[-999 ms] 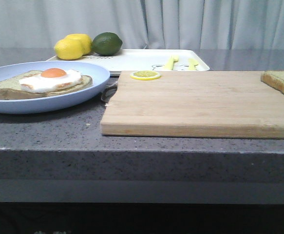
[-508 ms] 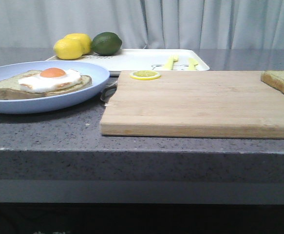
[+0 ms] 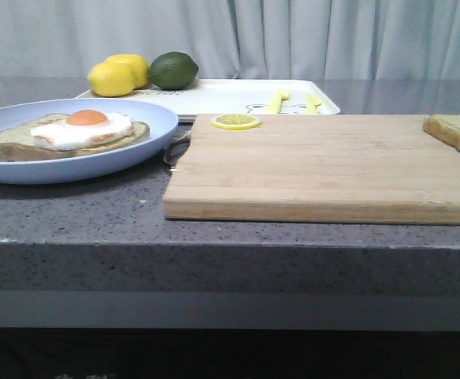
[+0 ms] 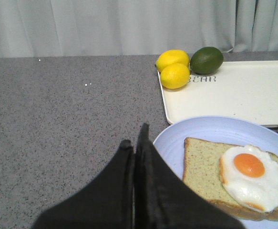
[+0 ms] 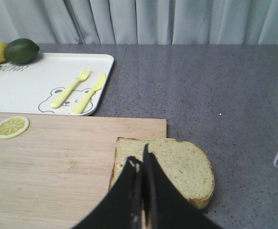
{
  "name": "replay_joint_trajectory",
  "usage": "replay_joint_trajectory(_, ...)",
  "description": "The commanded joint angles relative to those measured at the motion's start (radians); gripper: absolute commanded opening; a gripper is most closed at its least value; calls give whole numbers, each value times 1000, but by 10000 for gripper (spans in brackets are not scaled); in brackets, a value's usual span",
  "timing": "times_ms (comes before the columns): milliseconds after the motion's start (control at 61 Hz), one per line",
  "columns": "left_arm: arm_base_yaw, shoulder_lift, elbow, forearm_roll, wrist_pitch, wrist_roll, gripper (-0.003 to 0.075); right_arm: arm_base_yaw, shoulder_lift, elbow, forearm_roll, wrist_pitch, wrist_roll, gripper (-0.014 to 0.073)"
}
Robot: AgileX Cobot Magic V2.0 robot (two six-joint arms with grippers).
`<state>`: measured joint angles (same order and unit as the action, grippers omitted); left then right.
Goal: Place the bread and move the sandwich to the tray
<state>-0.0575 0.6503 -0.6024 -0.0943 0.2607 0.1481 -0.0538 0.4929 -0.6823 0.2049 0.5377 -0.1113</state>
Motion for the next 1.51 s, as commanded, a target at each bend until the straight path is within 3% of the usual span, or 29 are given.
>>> replay_joint_trajectory(0,4,12,-40,-1,-84,1,-12,-4,14,-35,-5,-72,-13,50)
replay_joint_trajectory(98,4,12,-40,-1,-94,1,66,-4,14,-35,-5,-66,-13,274)
replay_joint_trajectory(213,4,12,-40,-1,-95,1,322,-4,14,-26,-5,-55,-13,551)
replay_joint_trajectory(295,4,12,-40,-3,-93,1,519,-4,14,-14,-5,-55,-13,650)
replay_joint_trajectory(360,4,12,-40,-5,-89,1,608,-4,21,-9,-5,-48,-13,632)
replay_joint_trajectory(524,4,12,-40,-5,-87,1,590,-4,165,-97,-7,55,-12,626)
replay_joint_trajectory(737,4,12,-40,-5,-87,1,540,-13,577,-411,-128,336,89,626)
replay_joint_trajectory(1032,4,12,-40,-5,-87,1,491,-198,915,-656,-97,476,94,626)
replay_joint_trajectory(1212,4,12,-40,-5,-87,1,491,-324,1045,-716,88,590,-127,626)
replay_joint_trajectory(1360,4,12,-40,-5,-87,1,491,-355,1134,-759,260,681,-332,626)
replay_joint_trajectory(1491,4,12,-40,-5,-87,1,491,-355,1185,-771,315,705,-384,626)
